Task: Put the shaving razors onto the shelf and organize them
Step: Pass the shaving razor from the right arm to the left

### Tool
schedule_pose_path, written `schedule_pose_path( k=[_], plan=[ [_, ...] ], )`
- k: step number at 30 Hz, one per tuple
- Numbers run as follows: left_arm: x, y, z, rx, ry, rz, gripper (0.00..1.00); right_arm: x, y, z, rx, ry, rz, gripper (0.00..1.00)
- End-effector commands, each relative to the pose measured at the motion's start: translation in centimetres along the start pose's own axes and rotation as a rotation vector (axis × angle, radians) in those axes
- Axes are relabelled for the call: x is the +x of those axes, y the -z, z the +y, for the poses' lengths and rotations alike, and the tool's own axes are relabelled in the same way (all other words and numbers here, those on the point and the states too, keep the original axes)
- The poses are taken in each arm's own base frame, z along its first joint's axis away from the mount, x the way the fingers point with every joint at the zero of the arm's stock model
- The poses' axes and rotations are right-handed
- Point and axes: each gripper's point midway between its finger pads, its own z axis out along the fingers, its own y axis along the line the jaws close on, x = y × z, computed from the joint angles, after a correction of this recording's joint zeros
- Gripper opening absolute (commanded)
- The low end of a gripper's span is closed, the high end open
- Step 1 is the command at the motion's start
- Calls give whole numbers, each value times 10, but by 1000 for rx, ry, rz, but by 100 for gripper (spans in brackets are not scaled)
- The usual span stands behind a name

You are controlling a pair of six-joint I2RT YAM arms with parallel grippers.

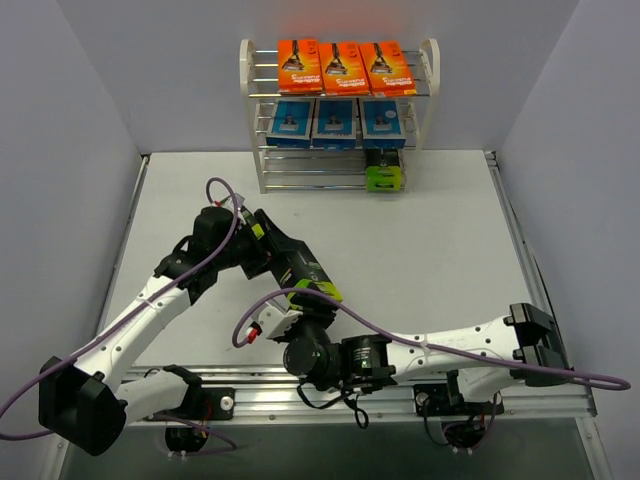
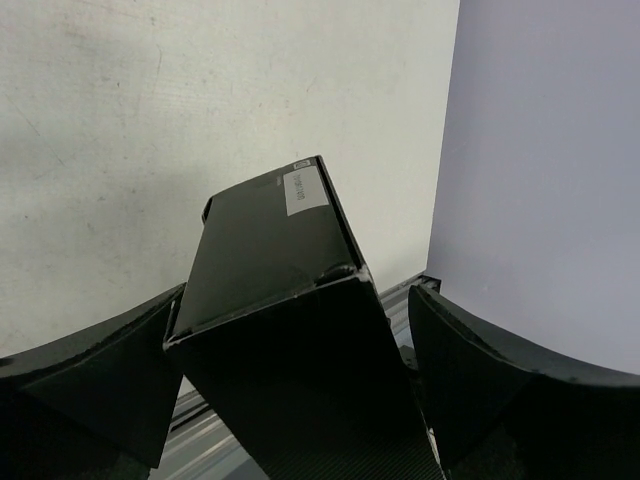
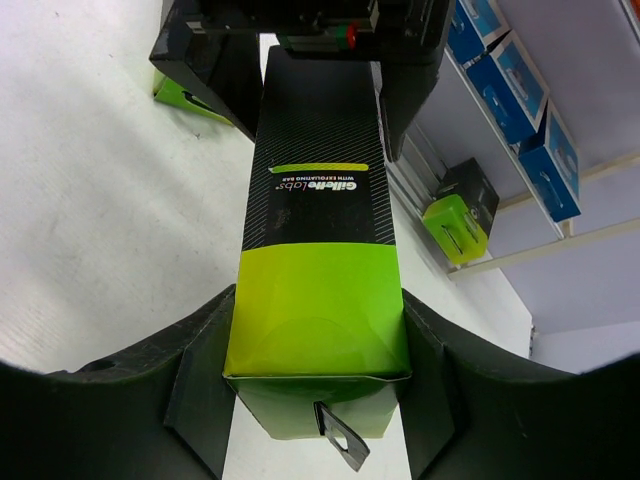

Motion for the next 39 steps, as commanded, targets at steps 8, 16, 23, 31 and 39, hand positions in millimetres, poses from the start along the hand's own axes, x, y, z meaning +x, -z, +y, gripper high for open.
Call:
schedule_pose_path(
  k=[8,16,23,31,39],
  plan=[
    [-4,4,-19,51,23,12,91,-19,-1,-5,126,-17,-22,0],
    [-1,-2,-13,54,35,20,23,-18,1,-5,145,-33,-20,4],
    [-13,-2,-5,44,15,-15,19,-14,3,-3,141,-56,-8,63],
    [-67,8,32,-23,-78,-133,18,-11,10,-1,23,-232,-52,82],
    [-98,12,57,-42,-132,-128,5,12,4,11,-71,-364,-19,86]
  ],
)
